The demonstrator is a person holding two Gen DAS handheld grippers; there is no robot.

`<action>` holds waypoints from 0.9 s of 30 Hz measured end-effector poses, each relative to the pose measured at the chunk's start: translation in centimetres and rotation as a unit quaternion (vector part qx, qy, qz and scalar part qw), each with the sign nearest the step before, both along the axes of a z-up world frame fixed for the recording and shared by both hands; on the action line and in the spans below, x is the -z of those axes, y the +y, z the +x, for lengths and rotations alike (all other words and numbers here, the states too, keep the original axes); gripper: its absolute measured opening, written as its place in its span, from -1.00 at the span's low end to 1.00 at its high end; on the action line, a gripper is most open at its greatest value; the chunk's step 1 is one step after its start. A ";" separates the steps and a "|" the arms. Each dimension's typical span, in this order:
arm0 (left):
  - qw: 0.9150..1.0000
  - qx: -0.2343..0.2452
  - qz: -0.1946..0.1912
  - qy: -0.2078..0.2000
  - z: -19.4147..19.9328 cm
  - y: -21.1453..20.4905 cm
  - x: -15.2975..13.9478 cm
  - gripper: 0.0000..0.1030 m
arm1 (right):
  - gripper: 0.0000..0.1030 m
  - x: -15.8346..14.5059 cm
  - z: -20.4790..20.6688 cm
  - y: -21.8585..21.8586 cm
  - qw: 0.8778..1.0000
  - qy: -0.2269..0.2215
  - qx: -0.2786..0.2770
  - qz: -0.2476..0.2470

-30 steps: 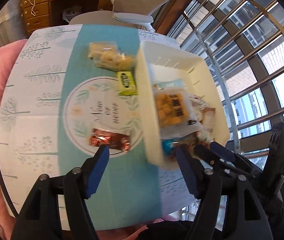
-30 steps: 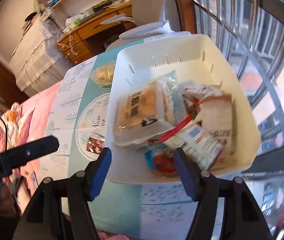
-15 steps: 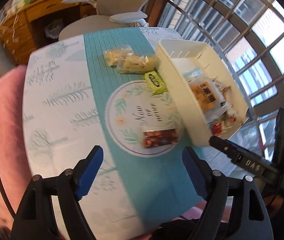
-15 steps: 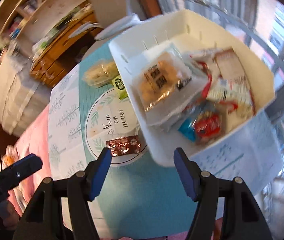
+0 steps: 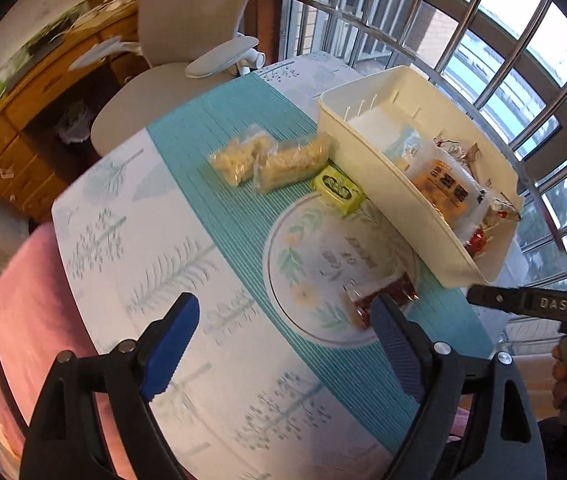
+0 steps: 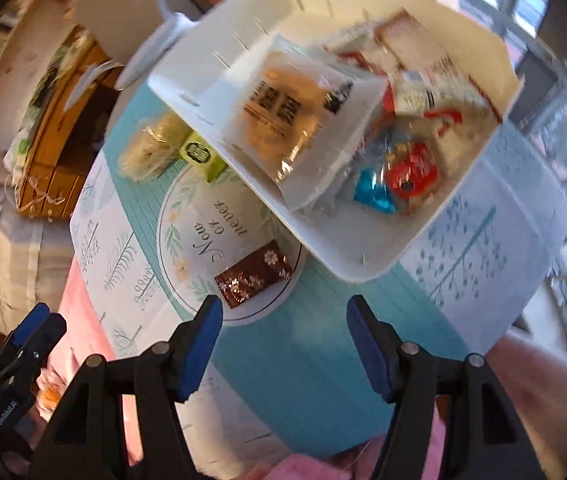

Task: Organize snacks
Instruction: 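Move both open grippers back toward the snacks left on the table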

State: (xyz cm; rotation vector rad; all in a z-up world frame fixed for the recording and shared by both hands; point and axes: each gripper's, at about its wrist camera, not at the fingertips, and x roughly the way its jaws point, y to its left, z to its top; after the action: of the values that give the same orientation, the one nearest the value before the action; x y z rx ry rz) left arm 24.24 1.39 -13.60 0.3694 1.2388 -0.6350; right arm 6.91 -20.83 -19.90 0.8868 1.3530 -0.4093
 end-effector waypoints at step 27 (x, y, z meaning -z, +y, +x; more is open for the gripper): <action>0.978 0.191 0.082 -0.025 9.7 -11.7 9.1 0.69 | 0.26 8.5 0.3 0.3 0.930 0.102 0.293 0.197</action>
State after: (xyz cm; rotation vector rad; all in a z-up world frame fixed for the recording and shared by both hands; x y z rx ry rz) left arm 33.97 -10.33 -22.72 0.7682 1.1838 -0.8463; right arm 7.17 -20.50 -28.37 1.6355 1.3642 -0.7174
